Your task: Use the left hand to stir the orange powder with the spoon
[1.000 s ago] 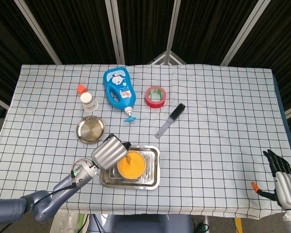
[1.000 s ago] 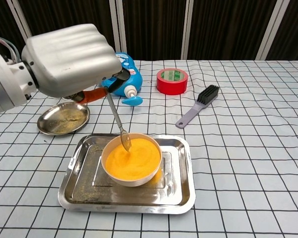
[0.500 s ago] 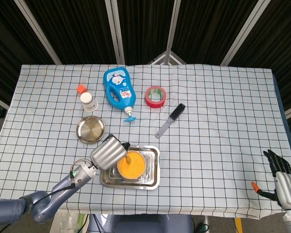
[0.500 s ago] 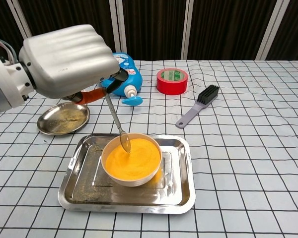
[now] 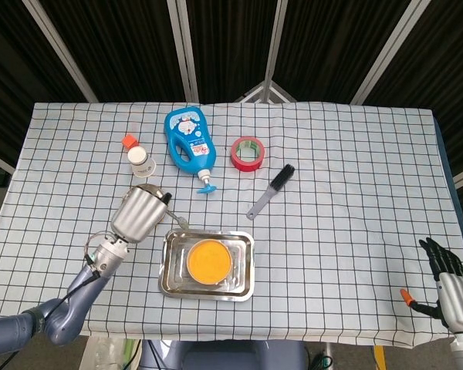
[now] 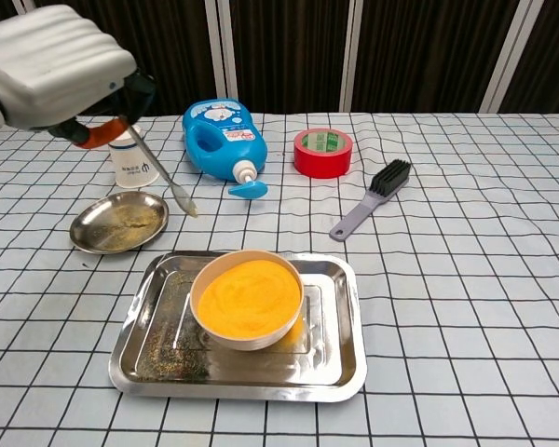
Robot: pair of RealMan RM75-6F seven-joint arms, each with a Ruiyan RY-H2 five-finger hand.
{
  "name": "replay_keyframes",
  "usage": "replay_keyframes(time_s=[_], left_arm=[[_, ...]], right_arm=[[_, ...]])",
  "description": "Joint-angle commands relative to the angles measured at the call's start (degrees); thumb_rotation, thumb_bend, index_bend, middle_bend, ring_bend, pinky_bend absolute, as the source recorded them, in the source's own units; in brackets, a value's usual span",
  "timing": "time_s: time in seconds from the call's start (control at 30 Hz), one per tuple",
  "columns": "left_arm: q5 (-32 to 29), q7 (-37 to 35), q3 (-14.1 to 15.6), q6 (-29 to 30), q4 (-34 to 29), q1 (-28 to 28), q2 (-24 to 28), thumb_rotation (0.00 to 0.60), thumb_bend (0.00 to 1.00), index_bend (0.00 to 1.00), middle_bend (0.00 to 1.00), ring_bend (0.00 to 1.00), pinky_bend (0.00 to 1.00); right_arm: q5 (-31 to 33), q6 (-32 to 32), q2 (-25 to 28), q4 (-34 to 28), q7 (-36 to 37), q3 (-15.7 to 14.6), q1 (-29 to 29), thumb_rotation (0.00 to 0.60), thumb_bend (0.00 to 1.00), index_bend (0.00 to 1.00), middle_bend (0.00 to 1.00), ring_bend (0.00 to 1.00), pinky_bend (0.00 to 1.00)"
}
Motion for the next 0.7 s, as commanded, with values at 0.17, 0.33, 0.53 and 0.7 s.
replay_keyframes(time_s=[0.17, 0.33, 0.53, 0.7], left_arm=[[-5.30, -6.58, -0.52, 1.74, 10.41, 3.62, -1.08, 0.600, 0.65, 0.77, 0.97, 0.93, 0.97], [-6.90, -10.39, -0.43, 1.59, 17.81, 4.46, -3.73, 0.600, 0.65, 0.77, 0.97, 0.93, 0.97], [-9.06, -13.36, -0.70, -0.48, 25.80, 4.24, -7.61, 0.600, 0.65, 0.77, 0.97, 0.93, 0.97], [-9.45, -14.72, -0.68, -1.51, 29.59, 3.63, -10.53, 0.600, 0.65, 0.77, 0.97, 0.93, 0.97]], right_arm=[[0.17, -0.06, 0.01, -0.13, -0.08, -0.02, -0.04, 0.600, 0.31, 0.00, 0.00, 0.00, 0.00], [0.17, -0.12, 0.09, -0.22, -0.04, -0.03, -0.02, 0.600, 0.31, 0.00, 0.00, 0.00, 0.00], [0.50, -0.51, 0.14, -0.23, 0.15, 0.03, 0.10, 0.600, 0.31, 0.00, 0.00, 0.00, 0.00], [0.63, -0.67, 0.26, -0.25, 0.31, 0.06, 0.16, 0.600, 0.31, 0.00, 0.00, 0.00, 0.00]])
